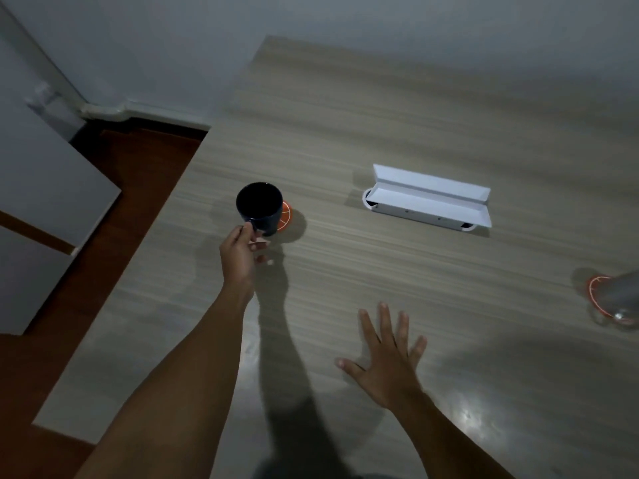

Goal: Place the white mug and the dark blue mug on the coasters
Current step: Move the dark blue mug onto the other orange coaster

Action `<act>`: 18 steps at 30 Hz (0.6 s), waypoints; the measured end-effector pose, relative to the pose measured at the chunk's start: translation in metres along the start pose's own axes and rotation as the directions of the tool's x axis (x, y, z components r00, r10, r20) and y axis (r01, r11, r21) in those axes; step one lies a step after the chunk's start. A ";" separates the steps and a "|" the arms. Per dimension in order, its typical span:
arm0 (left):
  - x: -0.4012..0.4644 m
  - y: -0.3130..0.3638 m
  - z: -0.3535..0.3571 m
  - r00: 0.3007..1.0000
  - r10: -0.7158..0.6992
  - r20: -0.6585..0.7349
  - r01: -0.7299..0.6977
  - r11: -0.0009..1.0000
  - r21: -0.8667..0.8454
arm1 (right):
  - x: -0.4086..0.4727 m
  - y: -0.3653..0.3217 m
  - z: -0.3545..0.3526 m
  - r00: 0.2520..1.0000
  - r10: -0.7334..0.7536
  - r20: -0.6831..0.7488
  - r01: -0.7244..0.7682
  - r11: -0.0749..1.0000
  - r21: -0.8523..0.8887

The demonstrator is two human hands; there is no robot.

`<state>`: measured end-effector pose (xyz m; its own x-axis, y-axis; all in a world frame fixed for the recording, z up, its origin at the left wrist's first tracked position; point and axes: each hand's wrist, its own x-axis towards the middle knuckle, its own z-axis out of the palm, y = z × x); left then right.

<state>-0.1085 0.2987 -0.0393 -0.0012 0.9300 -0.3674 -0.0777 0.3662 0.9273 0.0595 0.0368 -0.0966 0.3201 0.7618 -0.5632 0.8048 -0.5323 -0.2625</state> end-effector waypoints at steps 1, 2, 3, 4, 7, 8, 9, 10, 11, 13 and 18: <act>0.005 0.001 0.002 1.000 0.003 0.005 -0.003 1.000 -0.003 | 0.000 0.000 0.001 1.000 0.002 0.000 -0.002 1.000 -0.001; 0.010 0.001 0.003 1.000 0.007 0.011 -0.007 1.000 -0.002 | 0.001 0.001 0.002 1.000 0.003 0.002 -0.003 1.000 -0.001; 0.014 0.001 0.004 1.000 0.011 0.015 -0.011 1.000 0.003 | 0.001 0.001 0.003 1.000 0.004 0.007 -0.004 1.000 -0.002; 0.017 0.000 0.005 1.000 0.015 0.017 -0.015 1.000 0.008 | 0.002 0.001 0.003 1.000 0.004 0.017 -0.004 1.000 -0.004; 0.027 -0.001 0.007 0.999 0.024 0.022 -0.024 1.000 0.009 | 0.006 0.001 0.004 0.999 0.008 0.048 -0.007 1.000 -0.015; 0.029 -0.001 0.007 0.999 0.029 0.026 -0.029 0.999 0.020 | 0.006 0.001 0.004 0.998 0.008 0.054 -0.007 1.000 -0.022; 0.031 -0.002 0.008 0.999 0.033 0.030 -0.034 0.999 0.035 | 0.007 0.001 0.004 0.998 0.009 0.060 -0.008 1.000 -0.027; 0.033 -0.002 0.008 0.999 0.035 0.031 -0.037 0.998 0.046 | 0.008 0.001 0.004 0.998 0.010 0.064 -0.008 1.000 -0.029; 0.034 -0.003 0.009 0.999 0.035 0.028 -0.036 0.998 0.048 | 0.008 0.002 0.004 0.998 0.010 0.068 -0.008 1.000 -0.029; 0.035 -0.007 0.011 0.999 0.027 0.022 -0.028 0.999 0.035 | 0.009 0.003 0.005 0.997 0.008 0.071 -0.007 1.000 -0.019; 0.036 -0.018 0.013 1.000 0.001 0.028 -0.001 1.000 0.009 | 0.010 0.005 0.007 0.998 0.005 0.060 -0.004 1.000 -0.011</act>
<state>-0.0941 0.3261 -0.0683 0.0269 0.9309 -0.3644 -0.0691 0.3654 0.9283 0.0632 0.0389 -0.1087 0.2935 0.7354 -0.6108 0.8088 -0.5316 -0.2514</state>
